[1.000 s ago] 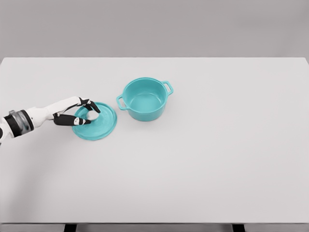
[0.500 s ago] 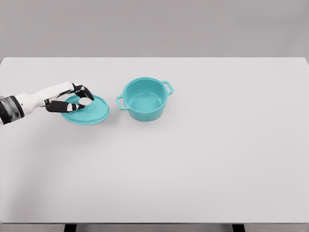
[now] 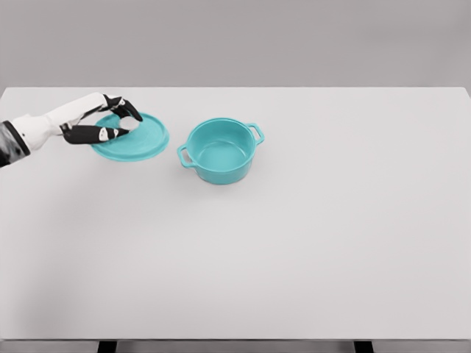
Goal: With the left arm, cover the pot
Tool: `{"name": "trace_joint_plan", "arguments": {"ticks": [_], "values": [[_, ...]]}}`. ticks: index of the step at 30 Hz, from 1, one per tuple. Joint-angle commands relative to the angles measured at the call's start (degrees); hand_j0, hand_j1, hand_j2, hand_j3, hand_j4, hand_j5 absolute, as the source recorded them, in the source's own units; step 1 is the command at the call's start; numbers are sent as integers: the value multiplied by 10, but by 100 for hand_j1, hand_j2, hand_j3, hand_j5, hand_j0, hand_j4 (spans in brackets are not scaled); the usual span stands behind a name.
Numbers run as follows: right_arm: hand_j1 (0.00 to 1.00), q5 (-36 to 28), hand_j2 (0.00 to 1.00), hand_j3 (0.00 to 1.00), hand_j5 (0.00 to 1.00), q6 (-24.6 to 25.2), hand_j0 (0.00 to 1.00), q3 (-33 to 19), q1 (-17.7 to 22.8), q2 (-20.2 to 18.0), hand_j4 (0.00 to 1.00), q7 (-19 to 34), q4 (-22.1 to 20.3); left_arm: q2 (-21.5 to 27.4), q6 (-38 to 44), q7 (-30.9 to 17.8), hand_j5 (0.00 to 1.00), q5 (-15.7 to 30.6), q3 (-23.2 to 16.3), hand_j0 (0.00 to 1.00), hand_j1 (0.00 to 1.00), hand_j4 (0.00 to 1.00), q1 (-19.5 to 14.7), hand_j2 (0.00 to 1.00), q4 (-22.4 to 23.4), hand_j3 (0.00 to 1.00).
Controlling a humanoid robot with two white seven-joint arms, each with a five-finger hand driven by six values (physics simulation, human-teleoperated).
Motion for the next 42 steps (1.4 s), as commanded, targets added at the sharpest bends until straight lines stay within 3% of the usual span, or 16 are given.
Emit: {"name": "trace_joint_plan", "arguments": {"ticks": [1,6,9,17,20,25,42], "values": [[100,0,100,100,100,0,100,0,1,0,100,0,0,-26,-5,2,54,1,22,54,54,54,0,54,-2,54],[100,0,100,100,100,0,100,-1,0,0,100,0,0,-77,-9,5,54,-19,32,54,54,54,-1,54,-2,54],[100,0,100,100,100,-1,100,-1,0,0,100,0,0,-119,-8,5,54,-71,54,54,54,54,1,54,1,54],[100,0,100,100,100,0,100,0,1,0,100,0,0,-183,-9,23,54,-130,81,54,54,54,3,54,6,54],[100,1,100,100,100,0,100,0,0,0,100,0,0,-215,-15,26,54,-156,86,54,54,54,3,54,32,54],[100,0,100,100,100,0,100,0,0,0,100,0,0,-242,-18,29,54,-177,85,54,54,54,1,54,52,54],[100,1,100,100,100,0,100,0,0,0,100,0,0,-274,-37,49,54,-180,65,54,54,54,7,54,74,54]]}}
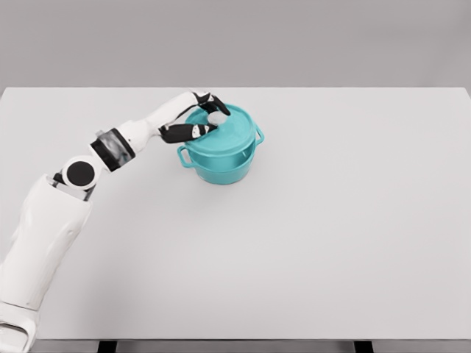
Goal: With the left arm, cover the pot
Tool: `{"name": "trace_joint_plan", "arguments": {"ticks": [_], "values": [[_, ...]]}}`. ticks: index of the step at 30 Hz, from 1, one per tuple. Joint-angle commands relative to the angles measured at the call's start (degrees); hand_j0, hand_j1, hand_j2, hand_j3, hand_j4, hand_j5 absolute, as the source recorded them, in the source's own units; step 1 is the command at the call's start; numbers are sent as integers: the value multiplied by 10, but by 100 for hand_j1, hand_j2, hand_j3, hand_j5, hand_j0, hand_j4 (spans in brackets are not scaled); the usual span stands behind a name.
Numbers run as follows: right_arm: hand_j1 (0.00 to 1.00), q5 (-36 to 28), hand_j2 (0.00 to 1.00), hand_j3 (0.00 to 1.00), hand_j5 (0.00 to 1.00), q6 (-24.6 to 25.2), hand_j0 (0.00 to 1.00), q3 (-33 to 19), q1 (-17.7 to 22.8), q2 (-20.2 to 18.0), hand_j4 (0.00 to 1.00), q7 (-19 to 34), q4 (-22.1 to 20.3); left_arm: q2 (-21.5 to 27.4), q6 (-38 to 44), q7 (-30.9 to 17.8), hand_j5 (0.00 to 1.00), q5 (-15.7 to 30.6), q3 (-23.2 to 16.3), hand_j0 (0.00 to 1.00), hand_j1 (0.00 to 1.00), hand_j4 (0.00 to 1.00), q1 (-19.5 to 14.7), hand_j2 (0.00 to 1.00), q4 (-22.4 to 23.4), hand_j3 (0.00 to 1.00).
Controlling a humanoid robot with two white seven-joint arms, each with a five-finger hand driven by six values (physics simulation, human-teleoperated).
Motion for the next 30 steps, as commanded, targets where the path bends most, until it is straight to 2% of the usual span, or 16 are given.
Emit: {"name": "trace_joint_plan", "arguments": {"ticks": [1,7,30], "values": [[100,1,100,100,100,0,100,0,1,0,100,0,0,-3,0,1,54,4,-2,54,54,54,-1,54,18,54],[100,1,100,100,100,0,100,0,1,0,100,0,0,-7,0,0,54,4,-1,54,54,54,-1,54,28,54],[100,0,100,100,100,-1,100,0,0,0,100,0,0,-3,-11,0,54,5,-1,54,54,54,5,54,21,54]]}}
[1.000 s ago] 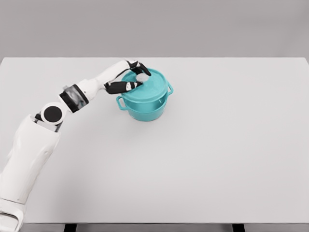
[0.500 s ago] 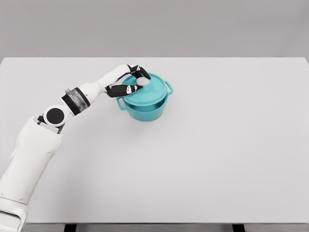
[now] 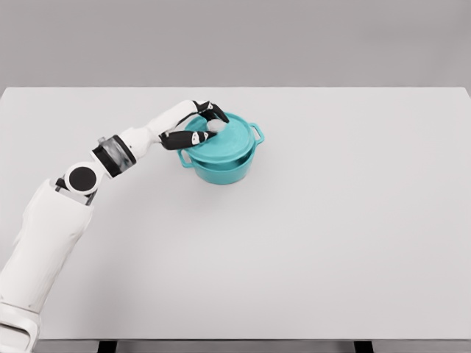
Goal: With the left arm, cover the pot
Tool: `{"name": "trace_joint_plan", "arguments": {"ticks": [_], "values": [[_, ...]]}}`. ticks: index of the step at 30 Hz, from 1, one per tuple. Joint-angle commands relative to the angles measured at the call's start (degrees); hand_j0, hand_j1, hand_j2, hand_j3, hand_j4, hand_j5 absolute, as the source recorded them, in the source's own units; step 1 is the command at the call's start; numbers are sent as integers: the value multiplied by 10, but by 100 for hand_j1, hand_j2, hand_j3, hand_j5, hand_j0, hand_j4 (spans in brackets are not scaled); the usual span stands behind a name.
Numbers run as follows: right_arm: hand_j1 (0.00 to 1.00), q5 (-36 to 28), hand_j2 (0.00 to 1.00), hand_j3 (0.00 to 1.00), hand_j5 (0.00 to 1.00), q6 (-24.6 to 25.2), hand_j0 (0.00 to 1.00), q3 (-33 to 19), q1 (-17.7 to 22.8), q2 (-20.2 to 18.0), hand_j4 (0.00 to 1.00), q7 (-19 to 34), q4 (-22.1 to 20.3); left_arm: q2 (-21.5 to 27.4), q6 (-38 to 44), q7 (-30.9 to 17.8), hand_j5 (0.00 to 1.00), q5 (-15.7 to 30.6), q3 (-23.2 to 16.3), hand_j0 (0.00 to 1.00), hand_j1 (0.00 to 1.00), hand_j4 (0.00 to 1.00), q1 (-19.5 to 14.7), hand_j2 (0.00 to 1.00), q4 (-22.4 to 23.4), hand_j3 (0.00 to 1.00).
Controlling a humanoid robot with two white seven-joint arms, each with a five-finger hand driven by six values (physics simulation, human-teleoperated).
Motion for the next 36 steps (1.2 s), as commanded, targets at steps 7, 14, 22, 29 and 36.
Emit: {"name": "trace_joint_plan", "arguments": {"ticks": [7,14,22,29,36], "values": [[100,1,100,100,100,0,100,-1,1,0,100,0,0,-4,-1,0,54,3,4,54,54,54,-3,54,7,54],[100,1,100,100,100,0,100,0,0,0,100,1,0,-5,-1,0,54,3,3,54,54,54,-4,54,11,54],[100,1,100,100,100,-1,100,0,0,0,100,1,0,-5,-1,0,54,-2,3,54,54,54,-4,54,12,54],[100,1,100,100,100,0,100,0,0,0,100,1,0,-16,-16,2,54,-48,46,54,54,54,-5,54,6,54],[100,0,100,100,100,0,100,0,0,0,100,1,0,-31,-21,5,54,-55,48,54,54,54,-3,54,12,54]]}}
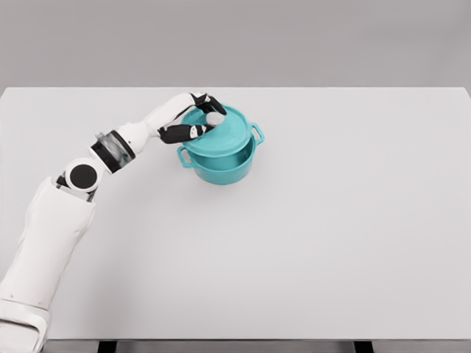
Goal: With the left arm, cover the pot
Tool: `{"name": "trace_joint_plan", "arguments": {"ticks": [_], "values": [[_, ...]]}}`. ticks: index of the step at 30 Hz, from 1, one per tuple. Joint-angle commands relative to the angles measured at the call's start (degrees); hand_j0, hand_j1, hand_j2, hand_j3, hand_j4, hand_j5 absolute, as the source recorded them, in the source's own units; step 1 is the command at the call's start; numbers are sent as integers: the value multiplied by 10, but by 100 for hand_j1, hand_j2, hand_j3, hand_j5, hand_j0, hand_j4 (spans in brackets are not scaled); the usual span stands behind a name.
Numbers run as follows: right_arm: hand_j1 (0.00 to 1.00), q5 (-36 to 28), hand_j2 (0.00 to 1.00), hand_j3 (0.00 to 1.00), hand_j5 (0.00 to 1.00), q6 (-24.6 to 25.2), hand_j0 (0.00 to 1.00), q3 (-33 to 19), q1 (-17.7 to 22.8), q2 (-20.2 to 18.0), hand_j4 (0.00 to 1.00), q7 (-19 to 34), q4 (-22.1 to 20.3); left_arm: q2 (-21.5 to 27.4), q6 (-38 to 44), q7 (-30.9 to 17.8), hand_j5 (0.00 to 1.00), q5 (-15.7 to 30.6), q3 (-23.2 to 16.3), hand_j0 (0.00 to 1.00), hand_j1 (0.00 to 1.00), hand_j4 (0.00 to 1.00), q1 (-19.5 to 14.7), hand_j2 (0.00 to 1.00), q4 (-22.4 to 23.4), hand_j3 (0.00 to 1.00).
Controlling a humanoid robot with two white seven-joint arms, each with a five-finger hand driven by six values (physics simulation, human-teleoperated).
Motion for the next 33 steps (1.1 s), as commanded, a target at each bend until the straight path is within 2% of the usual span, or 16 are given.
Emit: {"name": "trace_joint_plan", "arguments": {"ticks": [1,33], "values": [[100,0,100,100,100,0,100,0,0,0,100,0,0,-7,-1,1,54,2,2,54,54,54,0,54,1,54],[100,0,100,100,100,0,100,0,0,0,100,0,0,-23,-7,2,54,2,-2,54,54,54,-4,54,38,54]]}}
